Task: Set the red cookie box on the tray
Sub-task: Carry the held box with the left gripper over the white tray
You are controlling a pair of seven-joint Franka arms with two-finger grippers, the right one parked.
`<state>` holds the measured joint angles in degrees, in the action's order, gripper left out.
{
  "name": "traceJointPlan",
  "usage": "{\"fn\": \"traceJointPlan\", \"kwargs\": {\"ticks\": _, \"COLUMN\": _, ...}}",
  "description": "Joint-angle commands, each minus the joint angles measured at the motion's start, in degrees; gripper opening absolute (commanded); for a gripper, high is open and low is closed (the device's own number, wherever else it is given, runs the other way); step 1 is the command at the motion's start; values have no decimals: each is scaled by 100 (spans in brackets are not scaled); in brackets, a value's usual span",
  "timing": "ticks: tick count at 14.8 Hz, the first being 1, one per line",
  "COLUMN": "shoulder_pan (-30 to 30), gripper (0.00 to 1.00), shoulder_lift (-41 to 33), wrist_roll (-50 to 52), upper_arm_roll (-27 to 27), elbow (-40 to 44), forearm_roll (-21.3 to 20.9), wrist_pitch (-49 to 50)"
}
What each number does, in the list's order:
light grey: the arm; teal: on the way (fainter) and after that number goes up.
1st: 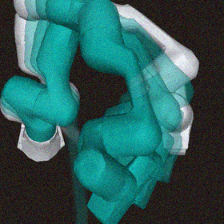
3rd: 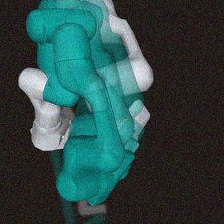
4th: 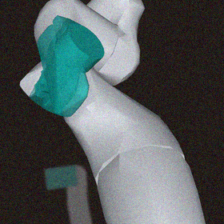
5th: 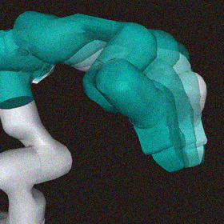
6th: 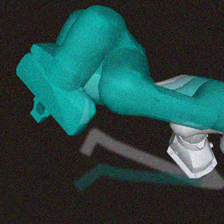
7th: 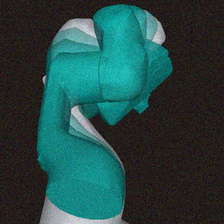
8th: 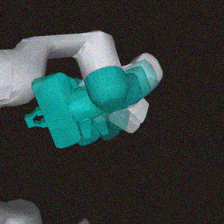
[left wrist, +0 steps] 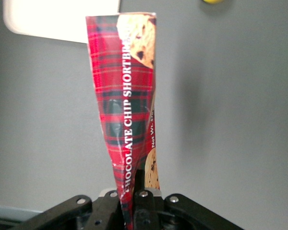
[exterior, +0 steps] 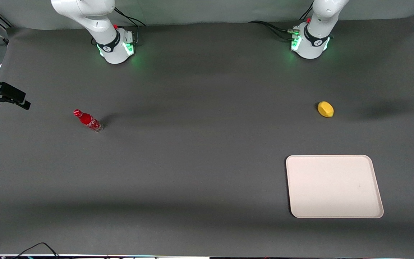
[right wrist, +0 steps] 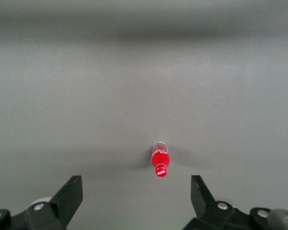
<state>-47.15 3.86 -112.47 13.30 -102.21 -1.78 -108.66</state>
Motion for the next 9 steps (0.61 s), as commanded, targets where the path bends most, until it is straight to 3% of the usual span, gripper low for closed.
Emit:
{"fn": "traceJointPlan", "kwargs": {"ticks": 1, "shoulder_pan": 836, "gripper": 0, "shoulder_lift": -26, "wrist_roll": 2608, "upper_arm_roll": 32, "elbow": 96, "forearm_roll": -260, "wrist_pitch": 90}}
{"fn": "traceJointPlan", "kwargs": {"ticks": 6, "shoulder_pan": 2084, "gripper": 0, "shoulder_lift": -131, "wrist_roll": 6036, "upper_arm_roll": 32, "elbow": -9, "forearm_roll": -455, "wrist_pitch": 467}}
{"fn": "traceJointPlan", "kwargs": {"ticks": 9, "shoulder_pan": 2385, "gripper": 0, "shoulder_lift": 44, "wrist_roll": 7788, "upper_arm_roll": 68, "elbow": -368, "forearm_roll": -420, "wrist_pitch": 197}}
